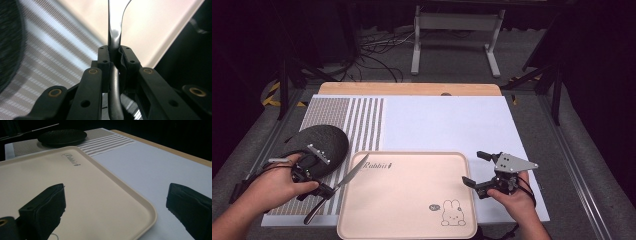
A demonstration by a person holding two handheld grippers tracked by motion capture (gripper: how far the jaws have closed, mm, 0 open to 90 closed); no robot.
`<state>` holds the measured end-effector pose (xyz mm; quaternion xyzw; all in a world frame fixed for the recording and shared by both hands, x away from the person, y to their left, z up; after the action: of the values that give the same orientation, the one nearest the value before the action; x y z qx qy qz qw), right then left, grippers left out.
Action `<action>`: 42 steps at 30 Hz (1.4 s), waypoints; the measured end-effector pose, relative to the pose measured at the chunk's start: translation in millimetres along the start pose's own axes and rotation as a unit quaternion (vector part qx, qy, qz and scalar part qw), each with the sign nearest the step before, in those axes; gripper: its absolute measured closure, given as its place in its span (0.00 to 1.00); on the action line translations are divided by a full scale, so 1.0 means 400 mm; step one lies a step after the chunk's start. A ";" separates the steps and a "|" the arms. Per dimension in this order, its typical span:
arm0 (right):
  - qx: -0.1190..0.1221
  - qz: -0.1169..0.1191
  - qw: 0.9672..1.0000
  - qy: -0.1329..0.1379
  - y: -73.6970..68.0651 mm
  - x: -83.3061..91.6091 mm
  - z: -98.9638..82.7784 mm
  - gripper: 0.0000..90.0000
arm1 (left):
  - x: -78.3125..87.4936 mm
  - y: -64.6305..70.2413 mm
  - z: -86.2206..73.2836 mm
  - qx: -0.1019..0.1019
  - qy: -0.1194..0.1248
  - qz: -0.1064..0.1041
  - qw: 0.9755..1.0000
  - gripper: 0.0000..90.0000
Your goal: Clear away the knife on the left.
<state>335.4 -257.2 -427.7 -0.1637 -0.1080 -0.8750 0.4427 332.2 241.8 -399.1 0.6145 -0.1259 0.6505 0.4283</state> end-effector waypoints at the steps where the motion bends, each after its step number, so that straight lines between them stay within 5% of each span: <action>1: 0.001 0.000 1.000 0.000 0.000 0.000 0.000 0.04 | -0.003 0.005 0.003 0.004 0.001 -0.004 1.000 0.89; 11: 0.001 0.000 1.000 -0.001 0.001 0.002 -0.001 0.04 | -0.039 0.038 0.032 0.022 0.014 -0.021 0.999 0.89; 42: 0.004 0.001 1.000 -0.003 0.001 0.005 -0.003 0.04 | -0.135 0.079 0.104 0.014 0.025 -0.042 0.999 0.89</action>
<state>334.2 -259.3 -428.1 -0.1646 -0.1125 -0.8736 0.4440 331.8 172.4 -428.0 0.6085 -0.0802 0.6488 0.4499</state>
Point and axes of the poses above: each handheld gripper's, and its own axes: x roughly backward along the jaws, z roughly out of its top, y roughly to its right, the point moved 2 cm from there along -x, roughly forward along the jaws, and after that the axes turned 1 degree about -y, right-handed, at the moved point
